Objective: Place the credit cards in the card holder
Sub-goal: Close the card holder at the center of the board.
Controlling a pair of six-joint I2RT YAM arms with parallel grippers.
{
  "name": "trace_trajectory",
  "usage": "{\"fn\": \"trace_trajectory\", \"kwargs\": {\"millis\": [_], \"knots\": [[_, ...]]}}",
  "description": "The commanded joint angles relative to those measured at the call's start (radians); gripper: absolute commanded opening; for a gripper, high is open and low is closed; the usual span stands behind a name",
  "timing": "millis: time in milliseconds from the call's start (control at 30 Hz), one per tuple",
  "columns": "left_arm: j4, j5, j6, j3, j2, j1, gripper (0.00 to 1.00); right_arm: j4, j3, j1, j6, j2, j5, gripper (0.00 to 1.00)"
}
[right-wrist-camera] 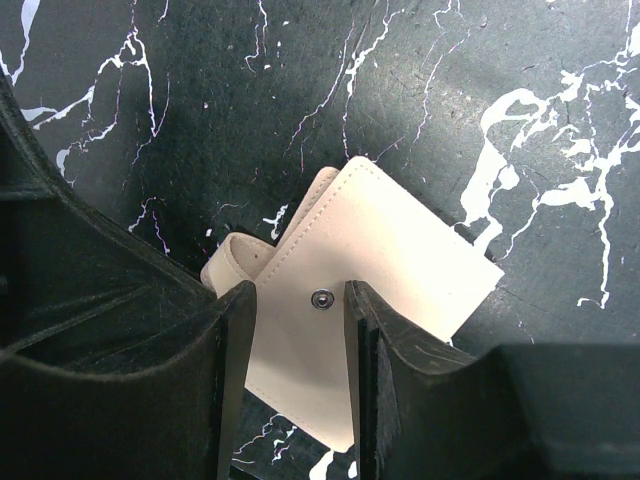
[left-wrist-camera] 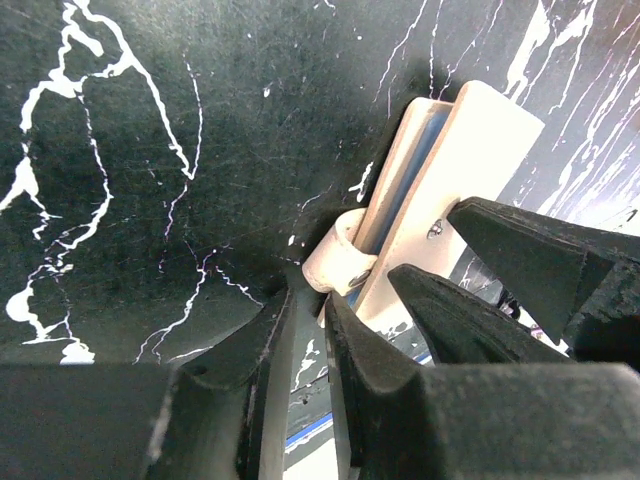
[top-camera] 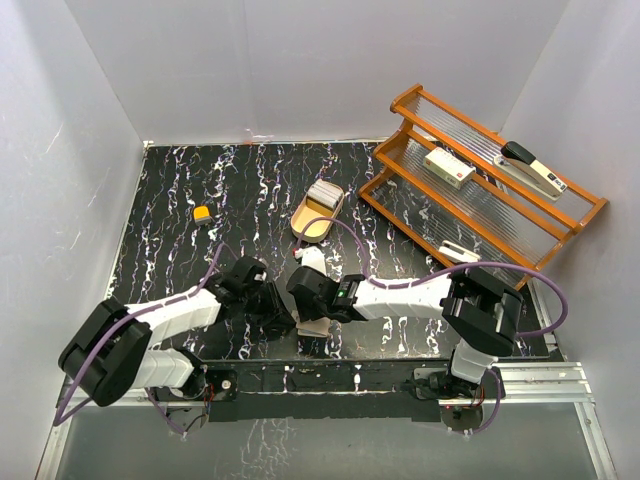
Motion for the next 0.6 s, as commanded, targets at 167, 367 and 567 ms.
{"fn": "trace_trajectory", "kwargs": {"millis": [167,367,567], "knots": [[-0.064,-0.036,-0.016,0.010,0.006,-0.004,0.18,0.026,-0.033,-0.004,0.005,0.004,0.031,0.39],[-0.034,-0.117,-0.070,0.006,-0.010,-0.001,0.14,0.048,-0.069,-0.004,0.000,-0.013,0.007,0.37],[-0.082,-0.181,-0.069,0.023,0.036,0.001,0.14,0.046,-0.094,-0.004,-0.016,-0.040,-0.013,0.37]]}}
